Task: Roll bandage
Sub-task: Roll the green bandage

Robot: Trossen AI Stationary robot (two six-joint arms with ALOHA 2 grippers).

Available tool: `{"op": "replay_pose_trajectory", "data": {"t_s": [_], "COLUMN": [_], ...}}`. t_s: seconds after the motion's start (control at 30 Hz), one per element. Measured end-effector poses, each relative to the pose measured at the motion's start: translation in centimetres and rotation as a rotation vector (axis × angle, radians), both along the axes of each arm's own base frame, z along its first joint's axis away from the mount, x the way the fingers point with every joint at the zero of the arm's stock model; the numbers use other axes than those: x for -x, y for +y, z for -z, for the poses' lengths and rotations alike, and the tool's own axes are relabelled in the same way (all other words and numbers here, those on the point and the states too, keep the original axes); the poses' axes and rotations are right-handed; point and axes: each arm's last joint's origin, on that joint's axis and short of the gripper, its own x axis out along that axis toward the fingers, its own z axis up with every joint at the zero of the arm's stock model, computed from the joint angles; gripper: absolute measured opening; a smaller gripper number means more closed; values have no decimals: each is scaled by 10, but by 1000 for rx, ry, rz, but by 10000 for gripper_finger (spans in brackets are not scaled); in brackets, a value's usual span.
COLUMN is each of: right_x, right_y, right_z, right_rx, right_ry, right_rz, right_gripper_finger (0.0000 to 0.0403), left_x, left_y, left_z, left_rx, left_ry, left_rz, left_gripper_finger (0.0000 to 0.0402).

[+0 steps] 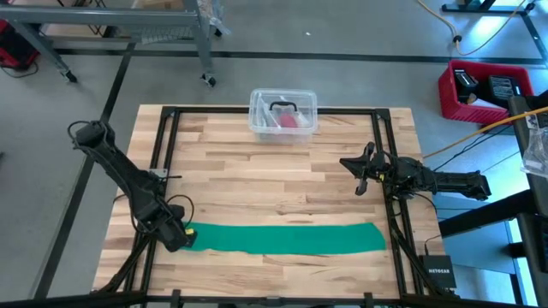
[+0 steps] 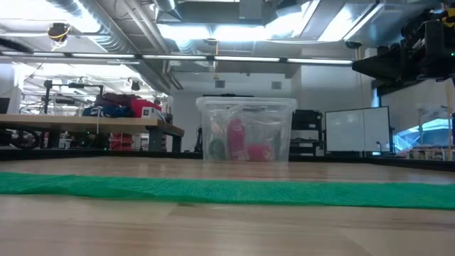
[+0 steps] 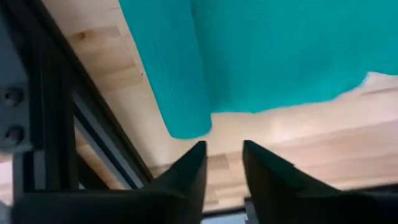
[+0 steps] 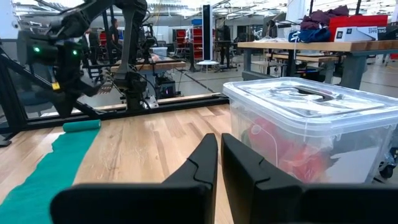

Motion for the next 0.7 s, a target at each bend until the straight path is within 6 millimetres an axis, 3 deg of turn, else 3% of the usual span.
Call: {"op": "replay_pose_trajectory", "data": {"t_s": [0.23,0.7], "right_x": [0,0], "right_y": [0,-1], "right_z": [0,0], "right_rx": [-2,-8], "right_ry": [-1,-4], "right_rz": [0,18], "right_gripper_finger": [26,26], "left_x": [12,15], "left_y": [7,13], "left_z": [19,50], "left_rx": [-57,-30], "left_ry": [49,-68], "left_rz": [34,32], "left_gripper_finger": [172,173]}}
